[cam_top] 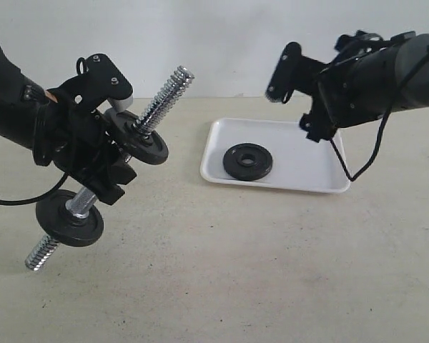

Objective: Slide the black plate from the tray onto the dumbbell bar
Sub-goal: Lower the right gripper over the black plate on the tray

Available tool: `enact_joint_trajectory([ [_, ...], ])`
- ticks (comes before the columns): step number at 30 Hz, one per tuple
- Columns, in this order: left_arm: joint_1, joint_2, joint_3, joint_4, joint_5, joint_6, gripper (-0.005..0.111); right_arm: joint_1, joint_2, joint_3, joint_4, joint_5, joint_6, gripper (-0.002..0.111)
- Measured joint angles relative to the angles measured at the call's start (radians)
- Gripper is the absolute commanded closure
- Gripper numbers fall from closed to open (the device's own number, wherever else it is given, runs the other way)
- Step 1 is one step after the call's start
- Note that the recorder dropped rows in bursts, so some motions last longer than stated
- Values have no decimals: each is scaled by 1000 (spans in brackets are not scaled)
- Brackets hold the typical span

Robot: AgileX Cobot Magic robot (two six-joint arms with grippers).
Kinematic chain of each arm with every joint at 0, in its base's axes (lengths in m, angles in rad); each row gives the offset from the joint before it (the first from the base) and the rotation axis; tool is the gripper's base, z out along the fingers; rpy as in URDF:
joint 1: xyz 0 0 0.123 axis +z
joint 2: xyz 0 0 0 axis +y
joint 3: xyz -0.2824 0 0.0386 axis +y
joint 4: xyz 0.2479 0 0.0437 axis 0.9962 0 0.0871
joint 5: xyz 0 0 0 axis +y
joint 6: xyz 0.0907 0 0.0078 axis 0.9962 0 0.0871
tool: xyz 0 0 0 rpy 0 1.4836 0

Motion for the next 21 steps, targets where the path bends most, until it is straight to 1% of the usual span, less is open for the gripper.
enact_joint_trajectory([
  [1,0,0,0,0,0,0,102,0,0,-10,61,74,-27,4],
  [3,0,0,0,0,0,0,102,-7,0,-32,214,158,-114,4],
  [5,0,0,0,0,0,0,102,-20,0,-54,458,195,-257,4],
  [8,0,0,0,0,0,0,102,-44,0,-89,883,215,-527,4],
  [11,0,0,0,0,1,0,102,-54,0,-117,1210,223,-722,4],
  [17,0,0,0,0,14,2,102,-54,0,-206,1651,226,-957,4],
  [21,0,0,0,2,24,2,102,-54,0,-256,1846,167,-1073,4],
])
